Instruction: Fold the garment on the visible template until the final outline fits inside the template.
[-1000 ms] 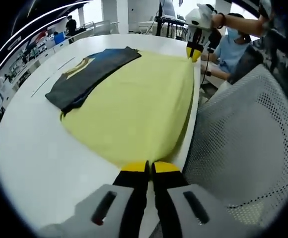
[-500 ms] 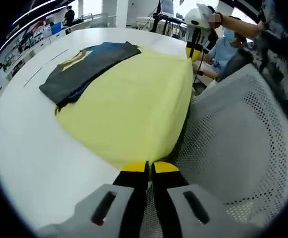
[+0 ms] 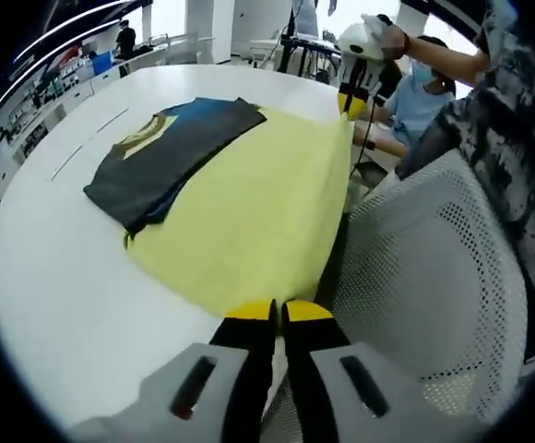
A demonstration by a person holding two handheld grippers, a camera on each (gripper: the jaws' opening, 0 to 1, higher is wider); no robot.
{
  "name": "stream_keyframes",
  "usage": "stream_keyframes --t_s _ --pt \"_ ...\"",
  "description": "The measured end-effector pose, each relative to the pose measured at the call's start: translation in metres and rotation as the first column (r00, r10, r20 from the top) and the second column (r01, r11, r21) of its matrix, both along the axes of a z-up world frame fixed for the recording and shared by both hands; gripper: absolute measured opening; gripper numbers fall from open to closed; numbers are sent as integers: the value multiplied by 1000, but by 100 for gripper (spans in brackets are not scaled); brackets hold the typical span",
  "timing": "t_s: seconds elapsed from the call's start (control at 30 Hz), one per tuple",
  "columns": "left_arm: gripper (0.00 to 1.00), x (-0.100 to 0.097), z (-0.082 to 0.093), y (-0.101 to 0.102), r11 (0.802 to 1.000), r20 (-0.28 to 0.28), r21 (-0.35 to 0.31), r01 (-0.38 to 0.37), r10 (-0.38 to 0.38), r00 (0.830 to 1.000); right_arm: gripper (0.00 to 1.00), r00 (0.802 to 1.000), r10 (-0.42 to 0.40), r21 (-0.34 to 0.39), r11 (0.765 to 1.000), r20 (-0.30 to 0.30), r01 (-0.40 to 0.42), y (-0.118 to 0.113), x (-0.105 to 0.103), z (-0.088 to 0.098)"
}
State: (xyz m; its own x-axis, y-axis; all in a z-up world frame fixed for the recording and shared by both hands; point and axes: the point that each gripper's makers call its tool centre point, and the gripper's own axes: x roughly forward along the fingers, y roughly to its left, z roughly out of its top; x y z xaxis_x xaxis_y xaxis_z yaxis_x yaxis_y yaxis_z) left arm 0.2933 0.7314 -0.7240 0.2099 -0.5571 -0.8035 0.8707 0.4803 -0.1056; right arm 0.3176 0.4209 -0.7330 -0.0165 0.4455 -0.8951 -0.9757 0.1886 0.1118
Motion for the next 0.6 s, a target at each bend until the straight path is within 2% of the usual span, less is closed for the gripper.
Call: stream_keyframes --t_s 0.07,0.33,0.6 --pt "0 11 4 2 1000 41 6 -3 3 999 0 1000 -13 8 1000 27 13 1 9 5" --pt "0 44 20 4 999 116 21 -41 38 993 0 987 -42 33 999 155 38 4 47 24" --pt "0 76 41 6 995 199 9 -95 91 976 0 971 -70 38 997 228 63 6 75 38"
